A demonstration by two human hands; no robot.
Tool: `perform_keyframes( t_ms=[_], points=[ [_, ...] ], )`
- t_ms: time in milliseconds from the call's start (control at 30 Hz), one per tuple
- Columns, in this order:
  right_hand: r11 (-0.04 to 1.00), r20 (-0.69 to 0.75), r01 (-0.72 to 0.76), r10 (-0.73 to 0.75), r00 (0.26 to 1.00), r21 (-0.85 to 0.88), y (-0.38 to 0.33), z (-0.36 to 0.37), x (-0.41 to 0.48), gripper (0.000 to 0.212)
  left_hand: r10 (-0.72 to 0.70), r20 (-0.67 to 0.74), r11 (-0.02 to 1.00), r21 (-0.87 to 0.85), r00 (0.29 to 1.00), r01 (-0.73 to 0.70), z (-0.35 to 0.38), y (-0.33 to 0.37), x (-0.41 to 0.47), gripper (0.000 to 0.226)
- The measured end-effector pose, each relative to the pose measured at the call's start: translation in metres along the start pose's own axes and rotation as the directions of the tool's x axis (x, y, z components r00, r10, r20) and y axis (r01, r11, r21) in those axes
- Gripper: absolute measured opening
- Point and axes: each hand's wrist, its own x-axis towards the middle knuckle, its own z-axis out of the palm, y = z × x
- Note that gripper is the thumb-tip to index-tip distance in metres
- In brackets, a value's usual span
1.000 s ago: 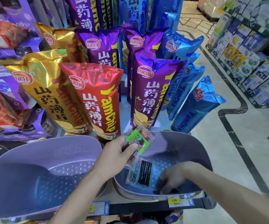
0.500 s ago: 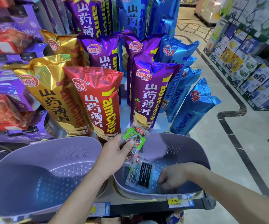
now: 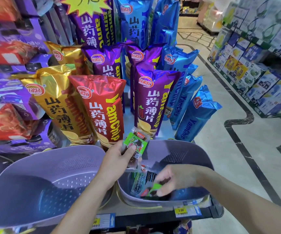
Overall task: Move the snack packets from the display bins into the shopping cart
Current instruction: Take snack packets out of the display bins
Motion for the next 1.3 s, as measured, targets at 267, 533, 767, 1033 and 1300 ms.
perform_keyframes(
  t_ms=[267, 533, 767, 1033, 1300],
  points=[
    [0.798, -0.379, 0.297, -0.094, 0.921, 0.524, -0.001, -0.012, -0.001, 0.022, -0.107, 0.062, 0.913, -0.388, 0.992, 0.123, -0.002, 0.01, -0.014, 0.016],
    [0.72, -0.665, 0.432, 0.055, 0.745, 0.543, -0.027, 0.002, 0.032, 0.035, -0.068, 0.098, 0.886, -0.451, 0.993, 0.105, -0.002, 0.021, -0.028, 0.022],
    [0.747, -0.593, 0.334, 0.1, 0.799, 0.575, -0.017, -0.002, 0.045, 0.045, -0.051, -0.061, 0.918, -0.396, 0.997, 0.022, -0.017, 0.012, -0.024, 0.034],
    [0.899, -0.307, -0.339, 0.251, 0.918, -0.277, 0.038, 0.01, 0.086, 0.052, -0.095, -0.087, 0.912, -0.406, 0.992, 0.052, -0.024, -0.006, -0.02, 0.038],
    [0.856, -0.29, -0.341, 0.237, 0.927, -0.389, 0.046, 0.016, 0.108, 0.027, -0.098, -0.08, 0.909, -0.413, 0.992, 0.056, -0.024, -0.008, -0.019, 0.039]
  ],
)
